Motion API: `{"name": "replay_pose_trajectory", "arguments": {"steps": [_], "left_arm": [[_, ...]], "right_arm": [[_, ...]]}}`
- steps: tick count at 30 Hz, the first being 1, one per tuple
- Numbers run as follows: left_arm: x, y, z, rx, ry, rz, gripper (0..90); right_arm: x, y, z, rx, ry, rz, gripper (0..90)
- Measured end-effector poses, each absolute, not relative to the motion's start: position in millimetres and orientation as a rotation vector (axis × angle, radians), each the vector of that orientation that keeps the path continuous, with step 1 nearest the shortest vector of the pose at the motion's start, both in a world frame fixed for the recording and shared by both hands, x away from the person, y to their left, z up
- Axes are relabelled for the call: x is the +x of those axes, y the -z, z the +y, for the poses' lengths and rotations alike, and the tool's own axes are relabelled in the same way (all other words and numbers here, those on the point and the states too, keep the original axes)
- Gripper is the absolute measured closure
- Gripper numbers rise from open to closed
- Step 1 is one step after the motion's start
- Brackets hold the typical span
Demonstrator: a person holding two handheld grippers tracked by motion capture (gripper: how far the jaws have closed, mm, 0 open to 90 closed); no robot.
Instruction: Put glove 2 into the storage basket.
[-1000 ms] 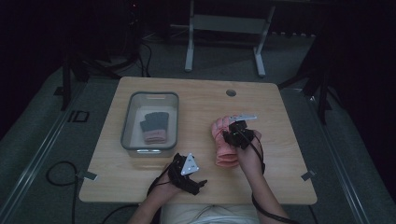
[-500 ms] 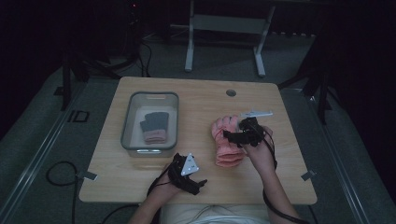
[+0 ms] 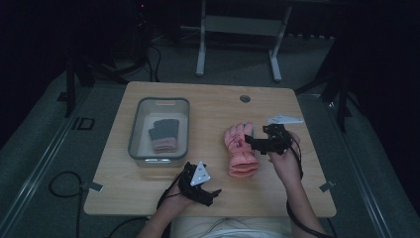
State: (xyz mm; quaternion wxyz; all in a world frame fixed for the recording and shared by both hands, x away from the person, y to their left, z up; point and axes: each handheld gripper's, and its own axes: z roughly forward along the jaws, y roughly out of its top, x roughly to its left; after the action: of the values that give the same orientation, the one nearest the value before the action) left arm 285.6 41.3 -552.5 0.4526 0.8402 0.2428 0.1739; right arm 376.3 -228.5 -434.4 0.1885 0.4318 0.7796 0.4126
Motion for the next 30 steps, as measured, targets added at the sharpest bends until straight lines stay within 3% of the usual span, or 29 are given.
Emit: {"name": "replay_pose_trajectory", "arguments": {"steps": [10,16,23,25,26,28,29,30], "left_arm": [[288,508,26,2.034,-0.424,0.665,3.5],[308,482,11,2.019,-0.32,0.675,4.9],[337,463,0,1.999,-0.343,0.684,5.1],[347,459,-3,2.0,-0.338,0.691,5.4],[352,457,-5,1.997,-0.334,0.697,5.8],[361,452,-8,1.995,-0.324,0.706,6.6],[366,449,-10,1.997,-0.32,0.711,6.8],[370,447,-12,2.002,-0.328,0.723,8.8]], "right_arm": [[382,423,-247,1.086,-1.171,2.21,13.9],[383,418,-262,1.136,-1.221,2.238,13.1],[384,420,-265,1.119,-1.254,2.251,10.9],[385,421,-263,1.085,-1.241,2.24,19.8],[386,422,-263,1.08,-1.239,2.236,32.1],[390,423,-261,1.068,-1.198,2.24,45.7],[393,424,-260,1.078,-1.17,2.249,57.7],[395,426,-259,1.089,-1.175,2.262,57.7]]}}
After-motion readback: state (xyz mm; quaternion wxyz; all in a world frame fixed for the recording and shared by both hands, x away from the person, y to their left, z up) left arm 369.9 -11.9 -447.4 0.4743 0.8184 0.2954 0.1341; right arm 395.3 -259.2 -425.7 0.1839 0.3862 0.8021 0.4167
